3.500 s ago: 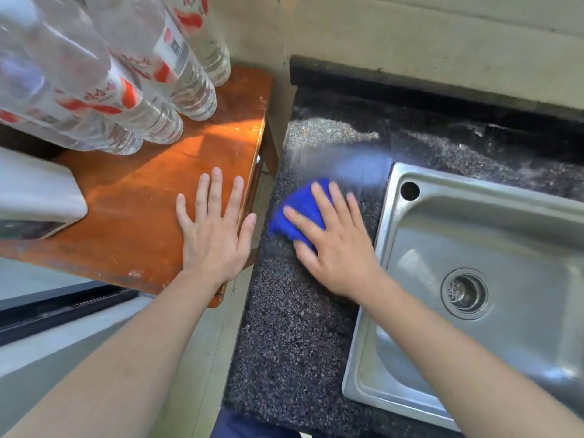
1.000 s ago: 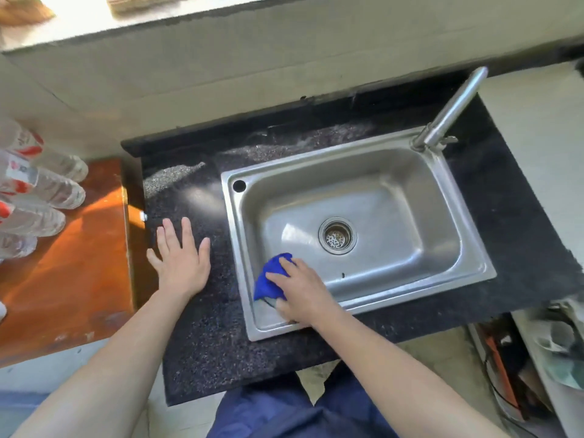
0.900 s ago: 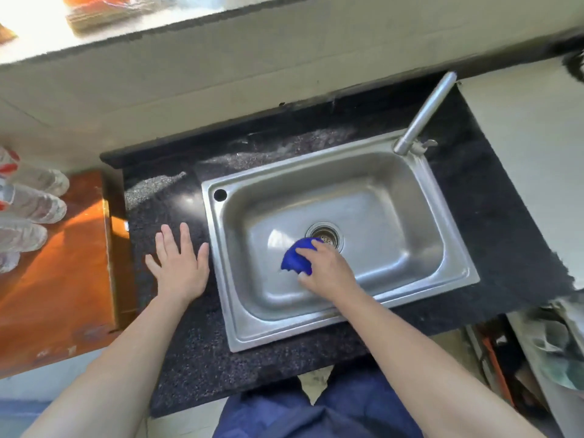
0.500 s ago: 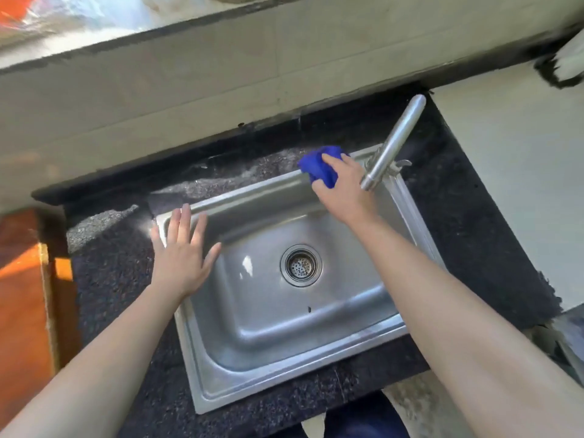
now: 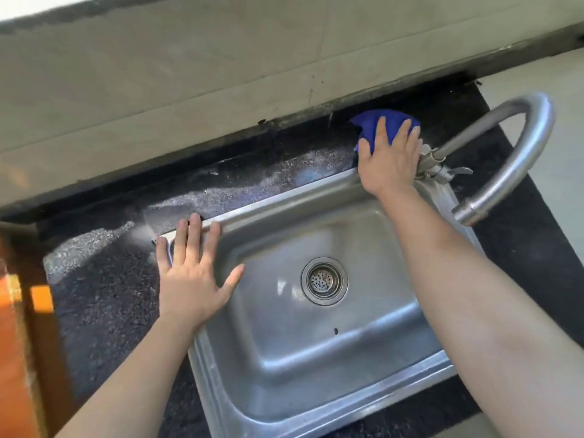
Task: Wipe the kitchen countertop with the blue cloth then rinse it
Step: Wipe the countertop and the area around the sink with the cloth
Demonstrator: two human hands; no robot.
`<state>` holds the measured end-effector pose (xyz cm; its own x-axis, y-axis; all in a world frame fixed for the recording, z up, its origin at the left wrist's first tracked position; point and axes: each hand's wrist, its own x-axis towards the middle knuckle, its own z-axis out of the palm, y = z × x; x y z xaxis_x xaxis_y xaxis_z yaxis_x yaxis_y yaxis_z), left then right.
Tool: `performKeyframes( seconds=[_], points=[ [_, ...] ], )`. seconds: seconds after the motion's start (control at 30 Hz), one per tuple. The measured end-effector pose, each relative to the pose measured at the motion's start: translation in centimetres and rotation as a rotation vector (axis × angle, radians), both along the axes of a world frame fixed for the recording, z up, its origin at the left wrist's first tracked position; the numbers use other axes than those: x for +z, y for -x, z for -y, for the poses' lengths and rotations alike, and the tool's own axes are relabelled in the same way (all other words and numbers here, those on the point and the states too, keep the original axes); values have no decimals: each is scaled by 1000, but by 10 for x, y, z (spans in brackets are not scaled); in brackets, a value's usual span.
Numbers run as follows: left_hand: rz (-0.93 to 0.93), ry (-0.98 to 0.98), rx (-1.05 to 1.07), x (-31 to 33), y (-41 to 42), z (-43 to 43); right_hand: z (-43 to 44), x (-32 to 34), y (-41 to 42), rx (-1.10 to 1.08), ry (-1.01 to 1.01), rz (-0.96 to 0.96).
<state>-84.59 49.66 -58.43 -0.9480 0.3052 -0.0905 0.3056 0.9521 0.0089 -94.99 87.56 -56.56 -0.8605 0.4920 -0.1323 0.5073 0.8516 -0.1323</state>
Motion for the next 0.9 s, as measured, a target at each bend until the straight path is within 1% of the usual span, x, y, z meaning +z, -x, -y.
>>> performKeyframes(
  seconds=[0.1,0.17,0.23,0.33,0.37,0.43,0.5,0.6,0.73,0.83,0.9],
  points=[
    [-16,9,0,-2,6,-1,3,-8,25,-180,39,-55],
    [-24,13,4,-4,10,-1,21,-9,33,-223,47,-104],
    [-13,29,9,-4,10,1,54,-11,19,-114,57,-127],
    [-17,34,12,-5,8,3,117,-13,-17,240,50,-165],
    [-18,32,12,-5,8,2,131,-13,-23,315,55,-159],
    [-24,25,16,-5,7,1,137,-14,-24,353,51,-127],
    [-13,38,23,-4,8,0,120,-13,-21,258,22,-114],
    [-4,48,26,-2,9,-3,70,-12,-4,8,-30,-97],
    [-22,38,11,-4,8,0,3,-3,39,-261,25,-63],
    [-38,23,9,-5,9,1,-12,-6,50,-337,29,-138],
    [-46,6,4,-5,10,0,0,-7,44,-330,34,-186]
  ],
)
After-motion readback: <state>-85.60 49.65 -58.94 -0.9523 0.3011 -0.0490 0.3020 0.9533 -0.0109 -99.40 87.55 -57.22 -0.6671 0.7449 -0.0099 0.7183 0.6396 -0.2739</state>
